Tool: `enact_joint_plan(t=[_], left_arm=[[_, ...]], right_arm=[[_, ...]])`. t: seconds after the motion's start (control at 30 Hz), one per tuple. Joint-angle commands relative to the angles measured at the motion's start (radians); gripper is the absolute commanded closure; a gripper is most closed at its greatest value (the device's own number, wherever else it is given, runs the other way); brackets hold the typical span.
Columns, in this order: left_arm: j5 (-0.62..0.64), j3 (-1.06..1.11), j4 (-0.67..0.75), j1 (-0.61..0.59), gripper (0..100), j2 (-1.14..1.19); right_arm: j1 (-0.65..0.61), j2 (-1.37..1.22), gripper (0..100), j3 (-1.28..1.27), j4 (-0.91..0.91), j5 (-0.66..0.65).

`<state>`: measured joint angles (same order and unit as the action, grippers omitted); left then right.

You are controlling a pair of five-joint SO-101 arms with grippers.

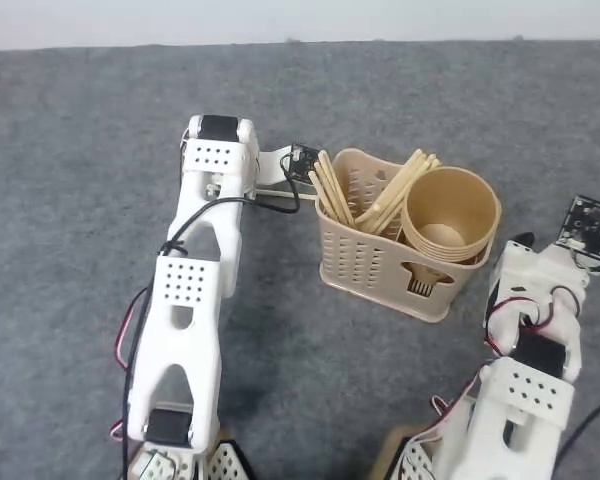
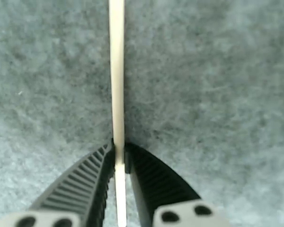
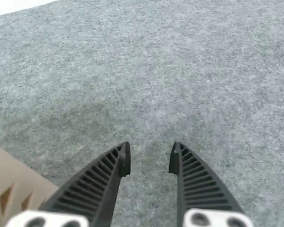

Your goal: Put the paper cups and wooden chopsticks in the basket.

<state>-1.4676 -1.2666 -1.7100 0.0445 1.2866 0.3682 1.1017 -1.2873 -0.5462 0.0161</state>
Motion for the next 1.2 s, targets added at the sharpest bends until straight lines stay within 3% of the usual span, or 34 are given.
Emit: enact_joint_plan(t=[0.0,0.33,0.53,0.73,0.93,1.07,1.17], left_arm=[[0.025,-0.038,-0.044,0.008,99,-0.008],[0.166,-0.134,-0.048,-0.112,99,-0.293],[0.298,-0.005,-0.048,-0.107,99,-0.592],[0.532,0.217,-0.046,0.020,99,-0.951],[0.790,0.332,-0.043,0.293,99,-1.303],[1.017,0.394,0.000,0.453,99,-1.424],[1.212,0.414,0.075,0.479,99,-1.458]], right_arm=[[-0.005,0.010,85.0,0.011,0.019,-0.015],[-0.005,0.018,85.0,0.011,0.019,-0.015],[-0.005,0.018,85.0,0.011,0.019,-0.015],[-0.005,0.019,85.0,0.011,0.018,-0.015],[-0.005,0.013,85.0,0.003,0.018,-0.015],[-0.005,0.019,85.0,-0.009,0.018,-0.015],[-0.005,0.019,85.0,-0.011,0.018,-0.015]])
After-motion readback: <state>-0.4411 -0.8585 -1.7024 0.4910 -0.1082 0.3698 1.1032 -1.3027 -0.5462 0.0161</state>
